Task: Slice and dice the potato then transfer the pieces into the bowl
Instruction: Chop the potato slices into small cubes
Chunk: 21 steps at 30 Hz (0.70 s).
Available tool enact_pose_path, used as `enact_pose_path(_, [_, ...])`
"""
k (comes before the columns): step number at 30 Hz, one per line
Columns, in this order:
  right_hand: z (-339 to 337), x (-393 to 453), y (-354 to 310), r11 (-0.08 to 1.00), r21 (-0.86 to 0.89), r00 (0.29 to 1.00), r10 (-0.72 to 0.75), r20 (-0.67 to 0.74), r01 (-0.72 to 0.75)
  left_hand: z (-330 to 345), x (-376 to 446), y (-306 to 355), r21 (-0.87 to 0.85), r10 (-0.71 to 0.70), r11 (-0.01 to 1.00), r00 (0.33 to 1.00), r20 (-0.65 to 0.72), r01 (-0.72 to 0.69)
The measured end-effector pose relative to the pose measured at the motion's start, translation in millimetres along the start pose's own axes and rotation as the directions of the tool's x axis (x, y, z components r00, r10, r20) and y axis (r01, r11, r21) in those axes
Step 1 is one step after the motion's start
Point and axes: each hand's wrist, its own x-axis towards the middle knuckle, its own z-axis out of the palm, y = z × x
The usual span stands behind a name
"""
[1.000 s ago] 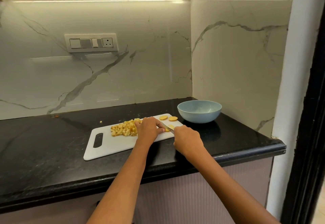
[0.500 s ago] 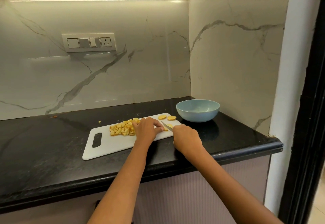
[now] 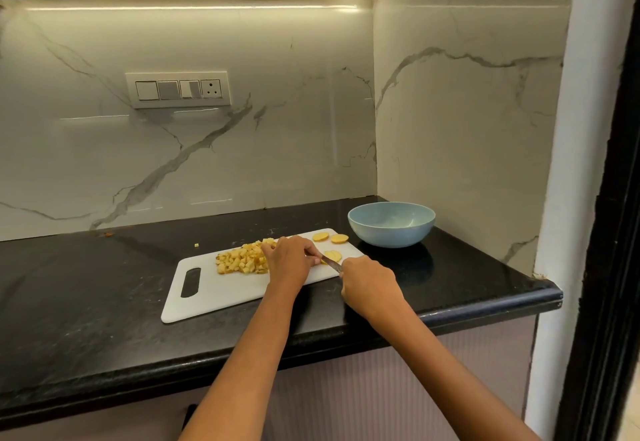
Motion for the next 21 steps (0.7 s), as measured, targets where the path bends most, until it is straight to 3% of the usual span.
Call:
enact_pose_path(14, [2,4,-2,1.000,-0.007,1.000,0.008,-0.001,-0.008,-3,3,2,0.080,0.012,0.997,0.998,0.063,-0.017])
enact_pose_path(21, [6,17,-8,0.997,-0.076,0.999,-0.025,-0.026,0.023,-2,1,1,0.100,0.029,0.995,0.999,0.015,-0.031])
